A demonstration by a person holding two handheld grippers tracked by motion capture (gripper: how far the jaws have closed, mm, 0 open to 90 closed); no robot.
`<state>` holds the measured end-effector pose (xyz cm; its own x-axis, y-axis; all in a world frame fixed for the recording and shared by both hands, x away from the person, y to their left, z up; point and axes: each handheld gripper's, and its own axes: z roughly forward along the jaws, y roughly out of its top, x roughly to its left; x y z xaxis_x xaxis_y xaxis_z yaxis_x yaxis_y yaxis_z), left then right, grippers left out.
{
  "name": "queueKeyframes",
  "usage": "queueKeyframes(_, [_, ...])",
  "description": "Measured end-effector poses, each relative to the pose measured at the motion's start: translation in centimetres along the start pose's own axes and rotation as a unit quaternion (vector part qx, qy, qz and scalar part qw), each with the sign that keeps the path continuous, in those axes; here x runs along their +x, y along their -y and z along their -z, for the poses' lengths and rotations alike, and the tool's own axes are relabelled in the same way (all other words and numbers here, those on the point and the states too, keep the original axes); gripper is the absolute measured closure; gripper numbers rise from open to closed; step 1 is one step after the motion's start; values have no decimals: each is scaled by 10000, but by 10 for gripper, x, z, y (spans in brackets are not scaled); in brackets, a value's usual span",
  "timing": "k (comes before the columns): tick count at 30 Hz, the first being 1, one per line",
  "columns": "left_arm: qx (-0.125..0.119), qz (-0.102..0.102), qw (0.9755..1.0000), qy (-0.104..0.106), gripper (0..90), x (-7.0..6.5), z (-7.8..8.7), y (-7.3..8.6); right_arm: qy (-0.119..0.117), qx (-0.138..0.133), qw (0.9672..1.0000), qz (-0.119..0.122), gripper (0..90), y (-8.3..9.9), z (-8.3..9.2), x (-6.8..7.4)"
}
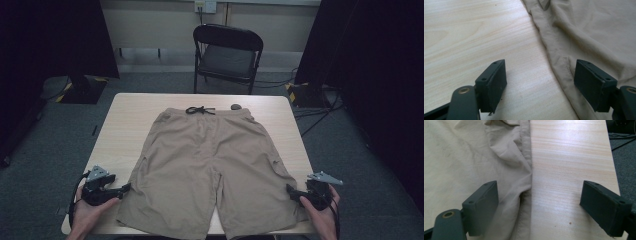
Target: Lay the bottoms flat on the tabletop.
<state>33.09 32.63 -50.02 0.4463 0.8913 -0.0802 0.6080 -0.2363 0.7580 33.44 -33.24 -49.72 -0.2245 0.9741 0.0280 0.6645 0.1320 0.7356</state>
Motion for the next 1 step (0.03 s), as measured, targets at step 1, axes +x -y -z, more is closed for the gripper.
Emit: queueKeyframes(1, [0,0,10000,0,253,0,0,0,-5,4,10000,-5,143,0,0,0])
